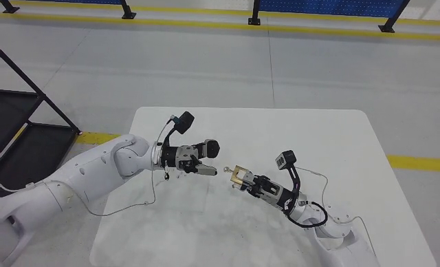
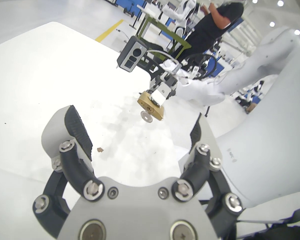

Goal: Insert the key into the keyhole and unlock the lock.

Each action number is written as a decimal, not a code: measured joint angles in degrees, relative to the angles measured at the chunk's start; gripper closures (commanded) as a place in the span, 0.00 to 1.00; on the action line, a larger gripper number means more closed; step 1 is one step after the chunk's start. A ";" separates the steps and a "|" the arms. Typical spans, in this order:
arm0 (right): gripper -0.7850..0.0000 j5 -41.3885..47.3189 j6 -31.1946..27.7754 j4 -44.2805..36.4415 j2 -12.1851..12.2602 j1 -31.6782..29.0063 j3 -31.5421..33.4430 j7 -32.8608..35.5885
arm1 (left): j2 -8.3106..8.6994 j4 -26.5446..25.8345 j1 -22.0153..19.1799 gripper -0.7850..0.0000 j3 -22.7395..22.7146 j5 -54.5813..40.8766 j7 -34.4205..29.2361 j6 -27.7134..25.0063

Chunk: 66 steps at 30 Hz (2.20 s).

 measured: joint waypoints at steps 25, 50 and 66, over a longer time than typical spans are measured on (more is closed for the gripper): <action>1.00 0.00 0.00 0.00 0.00 0.00 0.00 0.00 | -8.86 7.76 6.84 0.00 -8.35 -1.34 4.49 -1.42; 1.00 0.00 0.00 0.00 0.00 0.00 0.00 0.00 | -10.80 7.91 1.82 0.00 -10.51 -32.73 -48.86 18.75; 1.00 0.00 0.00 0.00 0.00 0.00 0.00 0.00 | -11.04 8.74 3.54 0.00 -12.49 -37.38 -55.70 26.97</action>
